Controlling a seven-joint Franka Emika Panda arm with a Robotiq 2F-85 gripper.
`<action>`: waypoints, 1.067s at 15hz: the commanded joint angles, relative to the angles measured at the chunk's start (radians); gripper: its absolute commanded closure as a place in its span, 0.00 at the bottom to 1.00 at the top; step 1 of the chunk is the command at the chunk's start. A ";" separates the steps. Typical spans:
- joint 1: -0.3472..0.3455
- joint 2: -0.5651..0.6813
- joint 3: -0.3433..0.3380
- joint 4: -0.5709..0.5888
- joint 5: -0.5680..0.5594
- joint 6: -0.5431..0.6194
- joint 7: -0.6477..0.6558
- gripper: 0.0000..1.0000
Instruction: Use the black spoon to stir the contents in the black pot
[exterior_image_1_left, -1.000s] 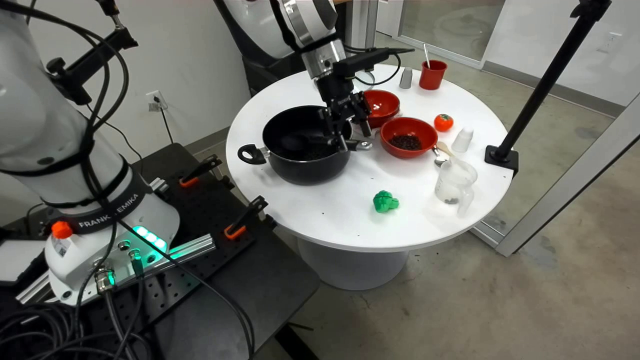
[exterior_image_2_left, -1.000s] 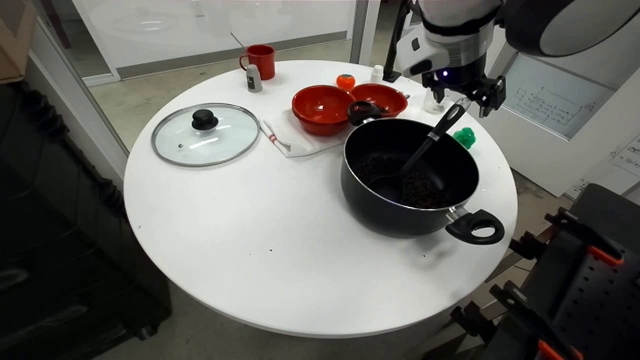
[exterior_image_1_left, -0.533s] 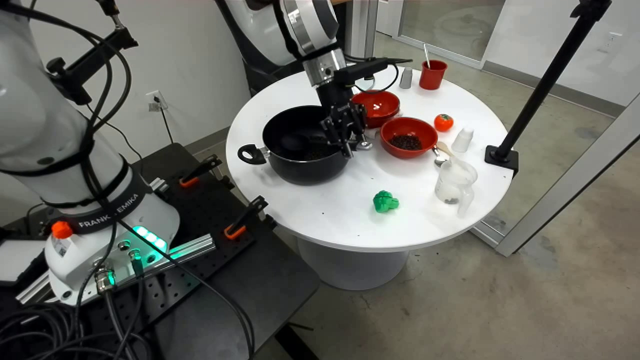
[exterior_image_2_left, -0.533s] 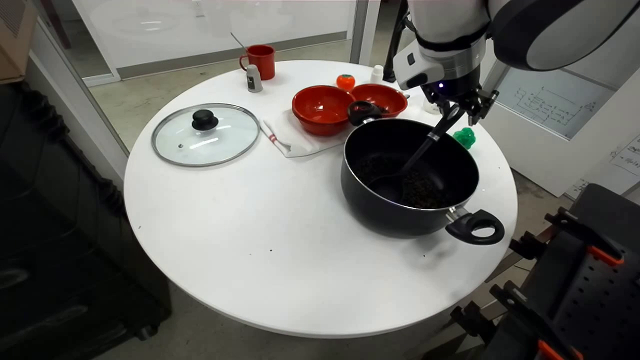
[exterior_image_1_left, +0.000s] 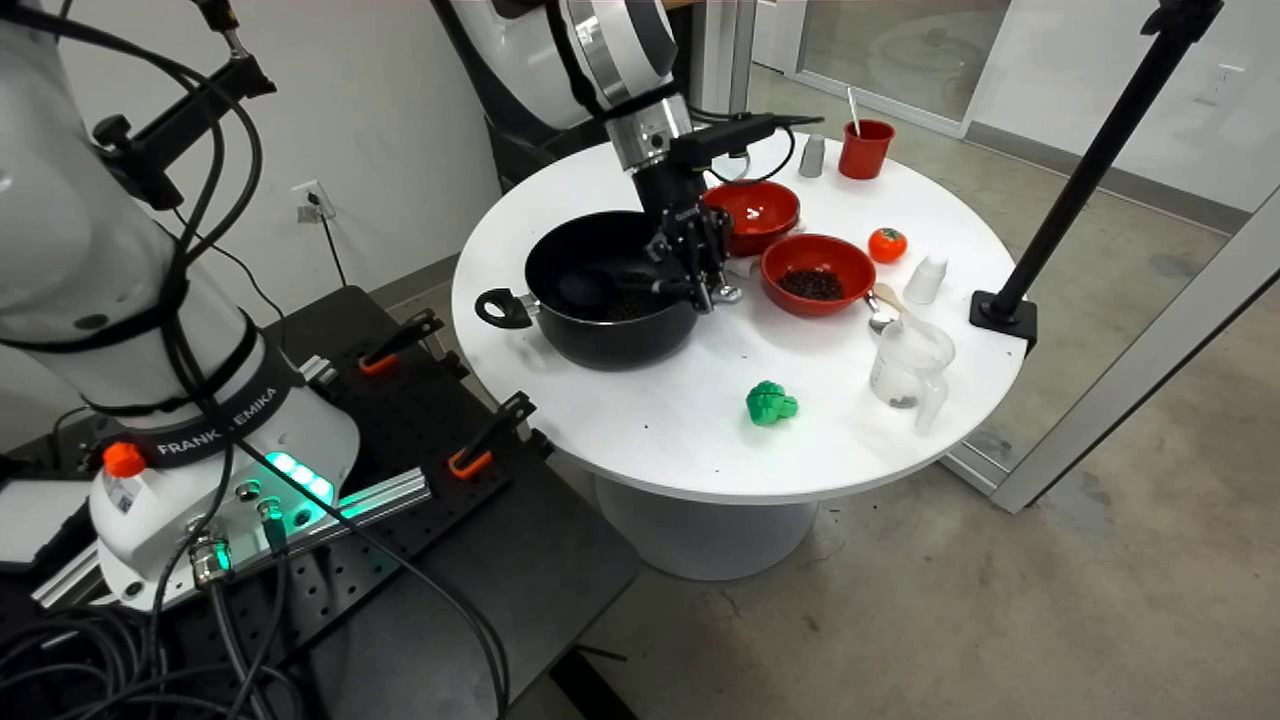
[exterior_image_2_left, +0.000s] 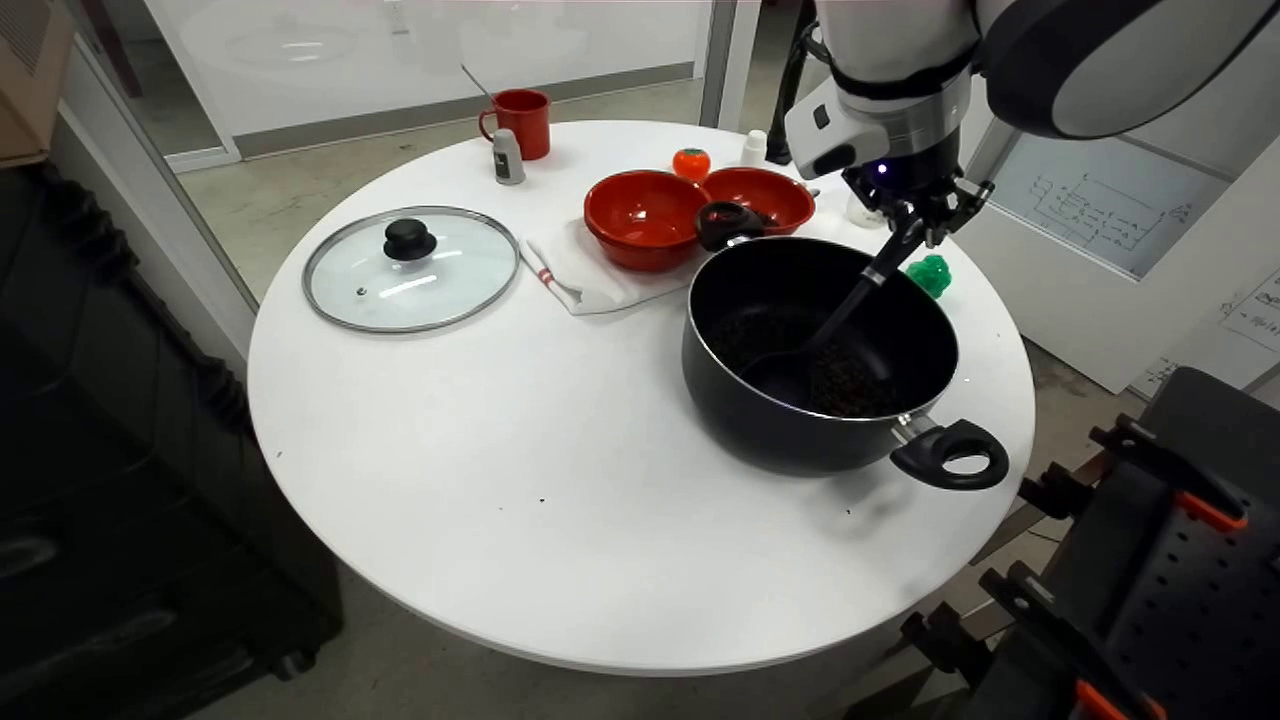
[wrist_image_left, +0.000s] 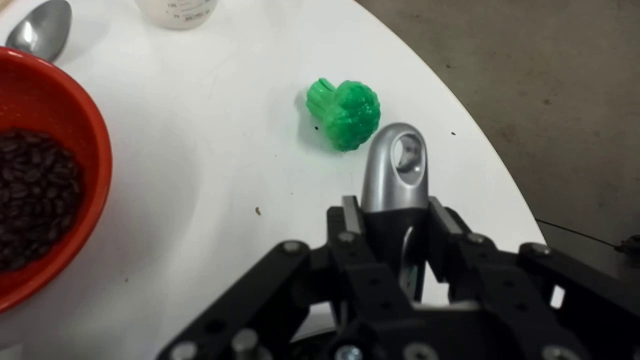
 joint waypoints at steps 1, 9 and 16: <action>-0.007 -0.039 0.016 -0.004 0.052 -0.058 -0.029 0.92; 0.052 -0.145 0.015 -0.016 -0.038 -0.210 0.167 0.92; 0.137 -0.137 0.093 -0.026 -0.145 -0.515 0.180 0.92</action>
